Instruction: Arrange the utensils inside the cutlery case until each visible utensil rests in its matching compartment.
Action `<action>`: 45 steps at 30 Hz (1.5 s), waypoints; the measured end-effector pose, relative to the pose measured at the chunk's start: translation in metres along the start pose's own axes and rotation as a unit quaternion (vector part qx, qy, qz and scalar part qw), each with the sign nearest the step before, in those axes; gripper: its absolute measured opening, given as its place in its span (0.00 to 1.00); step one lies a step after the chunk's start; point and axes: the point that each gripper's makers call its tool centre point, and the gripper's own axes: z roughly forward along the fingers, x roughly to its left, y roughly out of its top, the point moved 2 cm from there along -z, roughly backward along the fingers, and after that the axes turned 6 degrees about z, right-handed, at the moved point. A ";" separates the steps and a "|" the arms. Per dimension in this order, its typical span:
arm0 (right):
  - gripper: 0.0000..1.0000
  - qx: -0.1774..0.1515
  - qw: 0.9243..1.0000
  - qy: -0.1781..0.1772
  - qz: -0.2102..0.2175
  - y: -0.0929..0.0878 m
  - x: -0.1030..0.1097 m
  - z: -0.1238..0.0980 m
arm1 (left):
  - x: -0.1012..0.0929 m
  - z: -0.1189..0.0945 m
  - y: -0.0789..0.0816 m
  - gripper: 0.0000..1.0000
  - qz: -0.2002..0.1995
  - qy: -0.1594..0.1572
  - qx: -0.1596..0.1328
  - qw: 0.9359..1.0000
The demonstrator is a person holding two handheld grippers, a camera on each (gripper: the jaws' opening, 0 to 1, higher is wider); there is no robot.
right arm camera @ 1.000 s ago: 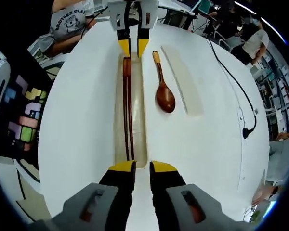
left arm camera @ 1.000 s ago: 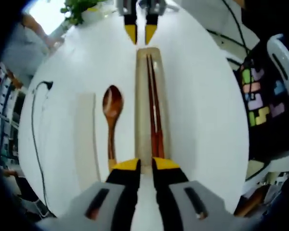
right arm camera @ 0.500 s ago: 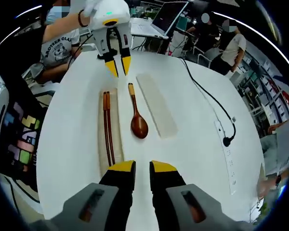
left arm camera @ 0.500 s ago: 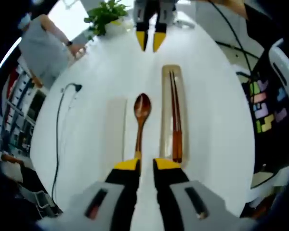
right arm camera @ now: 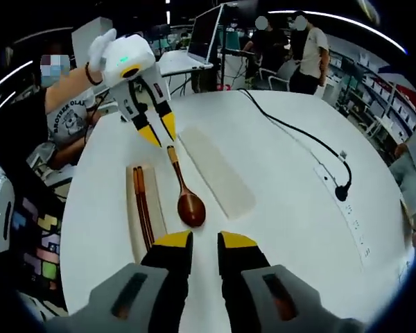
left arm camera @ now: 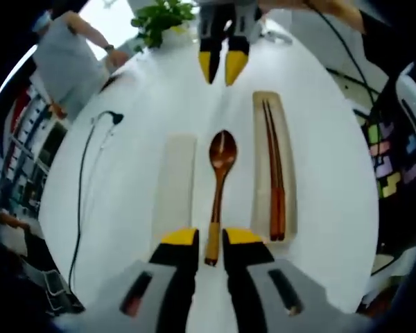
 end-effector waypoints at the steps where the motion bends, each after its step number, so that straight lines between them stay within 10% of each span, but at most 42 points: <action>1: 0.14 0.002 1.000 0.002 0.004 0.000 0.000 0.002 | 0.000 0.002 0.000 0.13 -0.001 -0.002 -0.001 1.000; 8: 0.18 0.014 0.993 0.050 0.102 -0.007 0.002 0.025 | 0.001 0.017 0.003 0.14 -0.001 -0.014 -0.002 1.000; 16: 0.21 0.021 0.965 0.075 0.250 -0.017 0.002 0.047 | -0.009 0.031 0.005 0.15 0.007 -0.041 -0.001 0.999; 24: 0.21 0.016 0.946 0.081 0.312 -0.021 0.015 0.059 | -0.013 0.038 0.008 0.14 0.009 -0.053 -0.002 0.999; 40: 0.14 0.022 0.940 0.090 0.330 -0.024 0.032 0.071 | -0.018 0.050 0.007 0.10 -0.003 -0.082 -0.001 0.997; 45: 0.04 0.007 0.926 0.097 0.366 -0.021 0.035 0.069 | -0.019 0.050 0.008 0.08 -0.001 -0.080 -0.011 0.997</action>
